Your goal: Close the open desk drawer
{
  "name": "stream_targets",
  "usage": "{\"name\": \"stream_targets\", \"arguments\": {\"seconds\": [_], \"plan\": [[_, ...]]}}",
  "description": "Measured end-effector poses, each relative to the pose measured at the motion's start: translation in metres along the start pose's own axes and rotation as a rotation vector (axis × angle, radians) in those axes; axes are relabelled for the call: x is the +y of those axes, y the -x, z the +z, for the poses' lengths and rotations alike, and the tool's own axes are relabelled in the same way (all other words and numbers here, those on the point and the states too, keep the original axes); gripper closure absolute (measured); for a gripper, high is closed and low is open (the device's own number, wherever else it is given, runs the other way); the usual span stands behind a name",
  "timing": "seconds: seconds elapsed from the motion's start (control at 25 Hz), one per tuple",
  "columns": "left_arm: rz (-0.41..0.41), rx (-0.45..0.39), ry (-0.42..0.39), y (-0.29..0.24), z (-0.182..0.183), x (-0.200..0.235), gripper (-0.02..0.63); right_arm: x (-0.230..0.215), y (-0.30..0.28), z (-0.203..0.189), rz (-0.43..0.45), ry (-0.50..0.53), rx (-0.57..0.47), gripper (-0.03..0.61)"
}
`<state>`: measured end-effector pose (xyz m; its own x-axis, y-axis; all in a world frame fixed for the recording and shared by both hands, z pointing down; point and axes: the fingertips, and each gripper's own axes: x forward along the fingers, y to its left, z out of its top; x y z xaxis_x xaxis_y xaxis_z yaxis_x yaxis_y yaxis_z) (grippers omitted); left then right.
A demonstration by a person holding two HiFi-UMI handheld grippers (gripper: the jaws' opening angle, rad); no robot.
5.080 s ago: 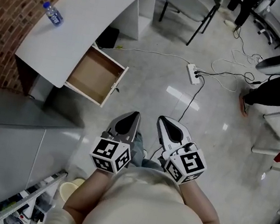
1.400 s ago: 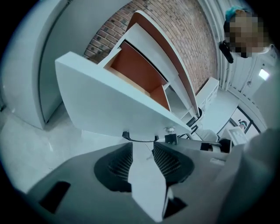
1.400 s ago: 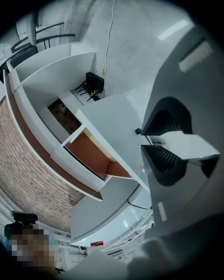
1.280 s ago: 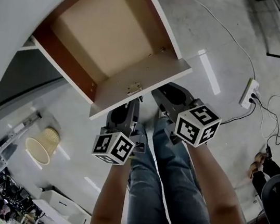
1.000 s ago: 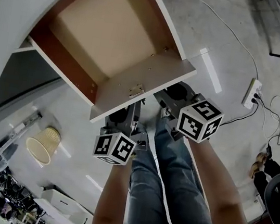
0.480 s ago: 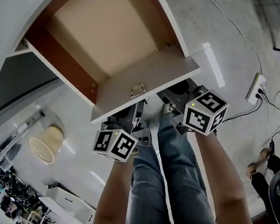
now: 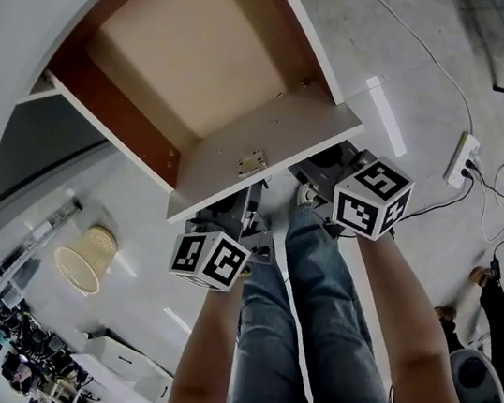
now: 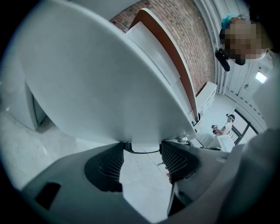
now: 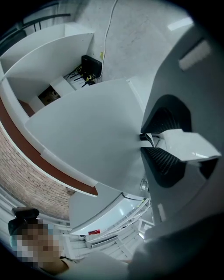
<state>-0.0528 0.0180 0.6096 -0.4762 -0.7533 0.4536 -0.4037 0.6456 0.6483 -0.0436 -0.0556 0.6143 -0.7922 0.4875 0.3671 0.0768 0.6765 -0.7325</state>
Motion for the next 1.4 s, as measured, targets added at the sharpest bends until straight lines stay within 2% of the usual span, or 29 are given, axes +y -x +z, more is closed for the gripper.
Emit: {"name": "stream_targets", "arguments": {"seconds": [0.12,0.52,0.92,1.0,1.4], "plan": [[0.002,0.011,0.004,0.000,0.000,-0.002,0.350,-0.003,0.001,0.001,-0.020,0.003,0.002,0.503],[0.019,0.046,0.015,0.003,0.002,-0.002,0.354,0.001,0.003,0.003,-0.038,-0.019,0.007,0.505],[0.016,0.020,0.074,0.012,0.017,-0.016,0.375,0.016,0.014,0.017,-0.037,-0.034,-0.030,0.505],[0.018,0.017,0.074,0.014,0.019,-0.018,0.397,0.019,0.017,0.020,-0.039,-0.036,-0.037,0.505],[0.013,0.002,0.060,0.024,0.035,-0.026,0.414,0.036,0.020,0.034,-0.038,-0.029,-0.068,0.503]]}}
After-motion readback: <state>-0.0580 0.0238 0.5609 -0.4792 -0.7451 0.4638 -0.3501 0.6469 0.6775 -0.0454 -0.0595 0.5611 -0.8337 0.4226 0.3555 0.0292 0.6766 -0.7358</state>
